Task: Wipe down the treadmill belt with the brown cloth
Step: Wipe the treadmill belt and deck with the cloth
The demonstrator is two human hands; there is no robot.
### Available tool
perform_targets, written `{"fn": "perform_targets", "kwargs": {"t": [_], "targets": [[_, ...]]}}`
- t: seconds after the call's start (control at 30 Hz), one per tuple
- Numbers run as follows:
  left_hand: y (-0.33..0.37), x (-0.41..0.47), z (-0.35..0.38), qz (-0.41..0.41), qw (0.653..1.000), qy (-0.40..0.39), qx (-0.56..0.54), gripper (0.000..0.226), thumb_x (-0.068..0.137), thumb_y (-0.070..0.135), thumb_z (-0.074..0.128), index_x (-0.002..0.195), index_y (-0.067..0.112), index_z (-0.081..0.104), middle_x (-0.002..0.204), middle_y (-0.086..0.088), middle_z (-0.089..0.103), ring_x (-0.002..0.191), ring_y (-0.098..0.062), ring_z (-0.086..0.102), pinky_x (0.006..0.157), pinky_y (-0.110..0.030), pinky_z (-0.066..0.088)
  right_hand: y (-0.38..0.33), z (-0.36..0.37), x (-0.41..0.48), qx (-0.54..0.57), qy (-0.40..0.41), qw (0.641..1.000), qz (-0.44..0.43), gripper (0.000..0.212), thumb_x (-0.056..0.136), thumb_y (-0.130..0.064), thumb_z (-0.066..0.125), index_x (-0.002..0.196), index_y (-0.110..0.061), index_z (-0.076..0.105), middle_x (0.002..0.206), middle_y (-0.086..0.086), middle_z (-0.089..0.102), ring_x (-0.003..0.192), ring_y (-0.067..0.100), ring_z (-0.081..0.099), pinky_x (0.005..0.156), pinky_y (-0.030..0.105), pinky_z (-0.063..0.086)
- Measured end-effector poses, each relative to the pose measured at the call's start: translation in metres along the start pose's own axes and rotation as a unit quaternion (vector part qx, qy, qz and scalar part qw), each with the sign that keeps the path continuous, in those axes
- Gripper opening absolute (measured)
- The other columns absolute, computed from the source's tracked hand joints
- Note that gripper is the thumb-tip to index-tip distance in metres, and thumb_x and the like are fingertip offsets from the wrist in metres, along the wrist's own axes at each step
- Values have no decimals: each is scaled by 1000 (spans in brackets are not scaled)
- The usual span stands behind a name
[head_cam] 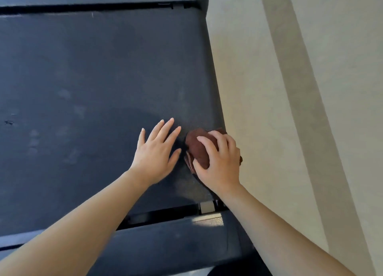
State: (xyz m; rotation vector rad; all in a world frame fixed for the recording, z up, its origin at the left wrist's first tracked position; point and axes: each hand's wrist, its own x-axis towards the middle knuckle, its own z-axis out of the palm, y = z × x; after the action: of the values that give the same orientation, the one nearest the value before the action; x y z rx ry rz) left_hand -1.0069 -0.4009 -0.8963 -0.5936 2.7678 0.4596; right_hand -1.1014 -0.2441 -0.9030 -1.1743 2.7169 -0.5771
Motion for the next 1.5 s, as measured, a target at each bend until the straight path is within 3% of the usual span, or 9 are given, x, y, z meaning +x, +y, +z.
{"fn": "perform_targets", "kwargs": {"t": [0.2,0.4,0.57,0.73,1.1,1.33,1.5], "targets": [[-16,26,40,33,990,137,17,61,89,51,27,145,29,26,154,-2,25,143,-23,18,112,-58,7,23,29,48,12,129,987,-94,43,74,-44,54,112,-23,62,116,3,59,103,31,51,77,43,50],[-15,24,35,-6,990,143,13,72,92,50,30,150,11,11,158,-2,8,145,-19,7,115,-51,4,11,18,72,4,88,995,-47,44,79,-43,53,118,-24,58,119,3,55,105,30,48,79,44,49],[-19,34,26,-17,990,140,24,67,94,48,30,149,15,13,159,-2,3,145,-20,2,113,-55,2,19,11,8,15,69,993,-91,45,75,-46,48,115,-26,55,120,2,54,102,29,48,79,44,49],[-23,61,14,7,985,167,53,61,95,44,29,149,16,17,158,-4,10,145,-23,6,113,-56,4,23,20,-7,-3,103,990,-98,46,75,-46,52,115,-25,58,121,3,56,105,31,51,78,42,50],[-64,133,-11,-77,983,164,0,60,95,37,29,149,17,13,158,-3,6,144,-22,3,114,-56,3,19,31,107,18,147,988,-34,43,77,-44,56,116,-25,59,117,3,56,102,31,51,76,41,50],[-70,213,-41,-74,982,176,-11,58,97,39,26,149,18,13,159,-2,6,145,-20,2,116,-52,2,26,36,197,31,146,989,-15,46,82,-44,58,124,-26,55,123,2,54,111,27,47,83,38,49],[-75,221,-33,-80,973,214,-17,57,95,39,27,148,22,17,158,1,13,145,-16,6,116,-47,2,26,39,261,28,139,989,-30,46,83,-44,57,125,-26,54,124,3,53,111,28,46,82,40,50]]}}
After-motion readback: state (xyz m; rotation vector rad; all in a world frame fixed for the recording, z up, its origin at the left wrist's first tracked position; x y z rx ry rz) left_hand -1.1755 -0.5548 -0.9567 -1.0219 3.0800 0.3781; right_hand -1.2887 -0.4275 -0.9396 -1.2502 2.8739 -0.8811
